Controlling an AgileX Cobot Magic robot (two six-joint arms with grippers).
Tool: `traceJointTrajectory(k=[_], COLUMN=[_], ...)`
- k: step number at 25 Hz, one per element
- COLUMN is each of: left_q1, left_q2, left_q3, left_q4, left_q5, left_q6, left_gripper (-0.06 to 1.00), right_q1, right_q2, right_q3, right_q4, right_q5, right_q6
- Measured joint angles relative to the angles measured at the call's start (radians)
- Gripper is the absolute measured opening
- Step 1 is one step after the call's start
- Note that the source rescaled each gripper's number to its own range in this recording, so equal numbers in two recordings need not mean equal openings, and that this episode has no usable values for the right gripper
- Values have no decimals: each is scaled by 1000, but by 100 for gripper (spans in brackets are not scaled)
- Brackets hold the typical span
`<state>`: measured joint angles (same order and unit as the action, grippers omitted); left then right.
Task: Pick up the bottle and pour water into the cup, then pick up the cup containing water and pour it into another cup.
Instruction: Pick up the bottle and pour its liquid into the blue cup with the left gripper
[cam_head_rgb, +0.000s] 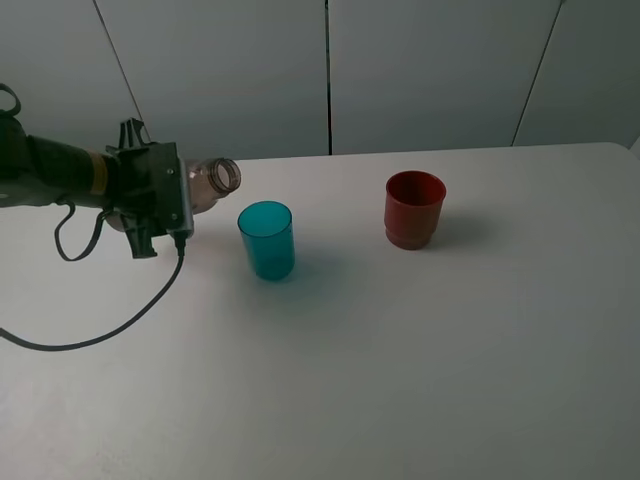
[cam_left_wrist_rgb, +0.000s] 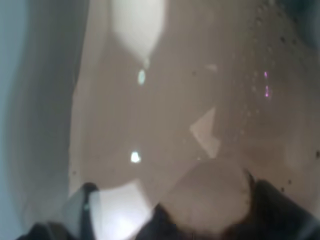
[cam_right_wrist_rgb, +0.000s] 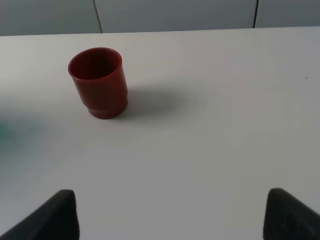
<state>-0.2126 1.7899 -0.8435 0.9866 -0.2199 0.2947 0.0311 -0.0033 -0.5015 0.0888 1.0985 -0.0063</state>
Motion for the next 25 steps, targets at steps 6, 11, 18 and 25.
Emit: traceJointTrajectory(k=[6,11,18,25], left_q1=[-5,-18,-29,-29], left_q2=[0,0,0,0], left_q3=[-26,-26,-26,-26], left_q4=[4,7,8,8], left_q5=[43,56,54,66], left_q6=[109,155,176,201], left_gripper=[1,1,1,1], right_q1=[0,0,0,0], right_q2=[0,0,0,0], right_q3=[0,0,0,0], right_q4=[0,0,0,0], right_q5=[0,0,0,0], right_q6=[0,0,0,0])
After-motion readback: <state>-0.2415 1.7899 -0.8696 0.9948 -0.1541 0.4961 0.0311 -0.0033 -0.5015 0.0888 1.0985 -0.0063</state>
